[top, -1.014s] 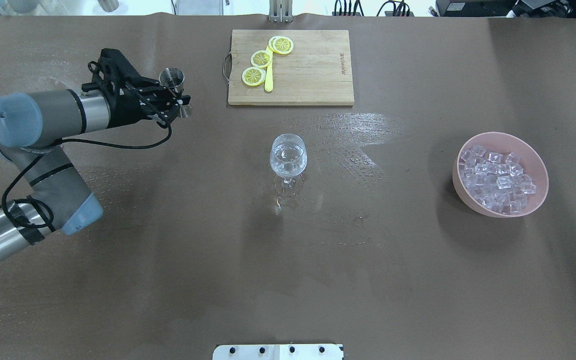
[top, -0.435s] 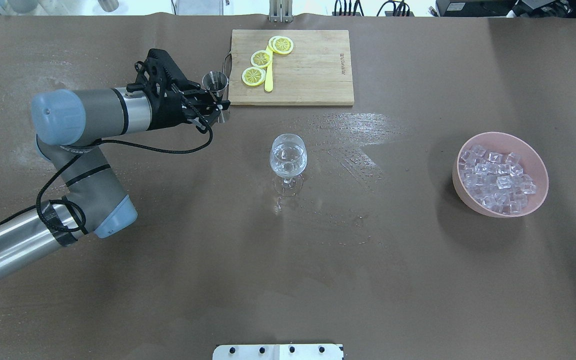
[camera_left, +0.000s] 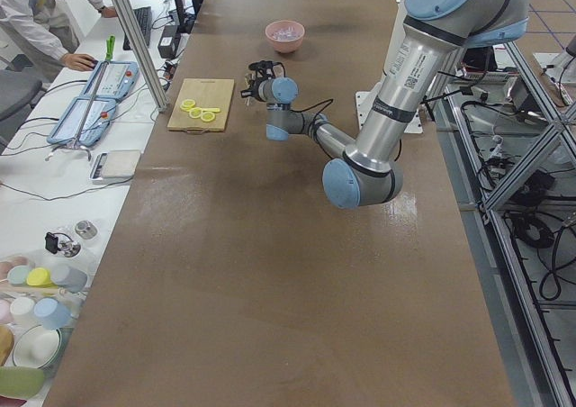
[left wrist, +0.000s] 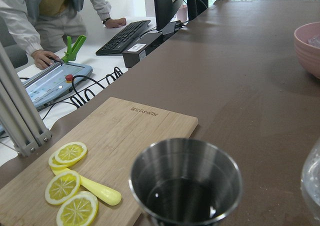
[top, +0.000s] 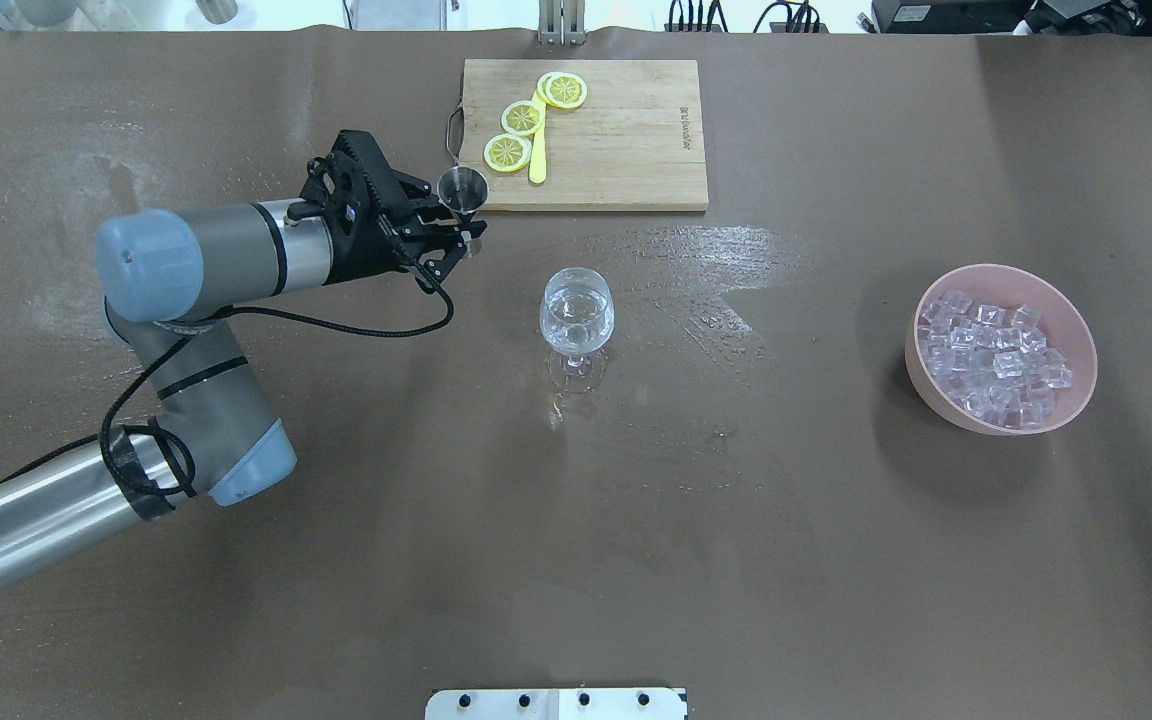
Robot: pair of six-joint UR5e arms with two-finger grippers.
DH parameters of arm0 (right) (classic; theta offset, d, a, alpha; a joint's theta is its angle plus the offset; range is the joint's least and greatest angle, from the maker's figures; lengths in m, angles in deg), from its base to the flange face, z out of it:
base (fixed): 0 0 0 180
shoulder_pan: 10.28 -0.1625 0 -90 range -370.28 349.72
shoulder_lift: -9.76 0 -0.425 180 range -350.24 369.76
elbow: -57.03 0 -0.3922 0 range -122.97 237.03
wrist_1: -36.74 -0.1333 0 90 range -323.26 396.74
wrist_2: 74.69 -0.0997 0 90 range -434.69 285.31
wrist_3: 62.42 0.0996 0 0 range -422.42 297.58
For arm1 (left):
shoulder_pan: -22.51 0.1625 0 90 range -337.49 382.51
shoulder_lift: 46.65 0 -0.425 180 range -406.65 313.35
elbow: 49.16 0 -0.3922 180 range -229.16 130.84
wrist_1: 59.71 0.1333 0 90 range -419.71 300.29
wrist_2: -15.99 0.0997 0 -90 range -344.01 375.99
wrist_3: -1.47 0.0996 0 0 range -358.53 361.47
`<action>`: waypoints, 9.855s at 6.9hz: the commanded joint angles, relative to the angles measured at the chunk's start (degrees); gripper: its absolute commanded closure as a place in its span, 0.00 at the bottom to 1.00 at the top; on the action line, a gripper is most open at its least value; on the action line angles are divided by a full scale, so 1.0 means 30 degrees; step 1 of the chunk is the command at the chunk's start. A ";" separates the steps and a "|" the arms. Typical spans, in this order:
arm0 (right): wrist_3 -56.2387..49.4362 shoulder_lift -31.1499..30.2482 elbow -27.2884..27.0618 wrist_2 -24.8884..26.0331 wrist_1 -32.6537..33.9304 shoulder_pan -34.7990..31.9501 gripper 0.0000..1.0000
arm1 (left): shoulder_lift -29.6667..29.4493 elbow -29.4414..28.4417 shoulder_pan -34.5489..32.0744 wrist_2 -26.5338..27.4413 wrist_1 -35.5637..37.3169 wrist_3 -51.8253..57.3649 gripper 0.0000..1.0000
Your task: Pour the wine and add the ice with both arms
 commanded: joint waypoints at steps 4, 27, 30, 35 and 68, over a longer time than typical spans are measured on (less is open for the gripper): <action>0.1071 -0.0012 -0.0104 -0.0150 0.0000 0.0000 0.01 | 0.0021 0.1207 0.2133 0.3504 0.0147 0.5407 1.00; 0.2623 -0.0012 -0.0221 -0.0414 0.0059 -0.0001 0.01 | -0.1709 0.1557 0.2931 0.9306 0.2140 2.4837 1.00; 0.2682 -0.0012 -0.0309 -0.0414 0.0030 0.0000 0.01 | -0.1739 0.1905 0.2931 0.9746 0.2140 2.6623 1.00; 0.3444 0.0018 -0.0690 -0.0414 0.0030 -0.0030 0.01 | -0.1362 0.2024 0.3224 1.1348 0.1877 2.5356 1.00; 0.3122 0.2273 0.0541 -0.0180 0.0000 0.2285 0.01 | 1.1685 -0.0348 -1.0667 -0.9316 -0.1250 -1.3688 0.02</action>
